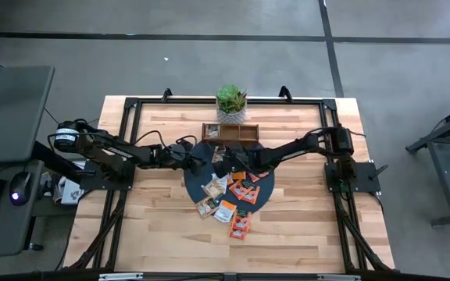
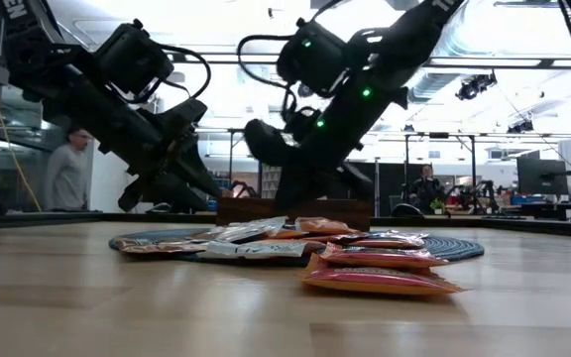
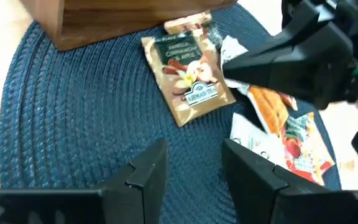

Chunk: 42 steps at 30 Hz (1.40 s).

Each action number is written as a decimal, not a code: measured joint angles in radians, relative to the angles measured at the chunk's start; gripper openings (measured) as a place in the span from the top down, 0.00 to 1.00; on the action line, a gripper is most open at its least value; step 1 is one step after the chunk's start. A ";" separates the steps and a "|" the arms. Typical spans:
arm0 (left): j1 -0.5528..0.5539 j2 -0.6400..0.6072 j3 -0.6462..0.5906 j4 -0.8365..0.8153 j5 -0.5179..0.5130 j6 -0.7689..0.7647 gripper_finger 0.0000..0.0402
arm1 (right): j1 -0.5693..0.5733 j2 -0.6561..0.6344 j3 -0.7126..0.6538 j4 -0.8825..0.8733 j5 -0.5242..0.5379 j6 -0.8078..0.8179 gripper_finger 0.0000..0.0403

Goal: Pick & Place Tea
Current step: Put the brown tea bag into the left section of the wooden organizer

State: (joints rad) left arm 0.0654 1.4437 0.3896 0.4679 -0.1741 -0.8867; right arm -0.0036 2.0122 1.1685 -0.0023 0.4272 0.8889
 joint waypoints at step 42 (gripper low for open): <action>0.000 0.000 0.127 -0.086 0.194 -0.119 0.62 | 0.075 0.078 0.112 -0.157 -0.245 -0.149 1.00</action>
State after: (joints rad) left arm 0.0654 1.4433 0.5163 0.3819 0.0201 -1.0057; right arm 0.0718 2.0898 1.2800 -0.1589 0.1823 0.7396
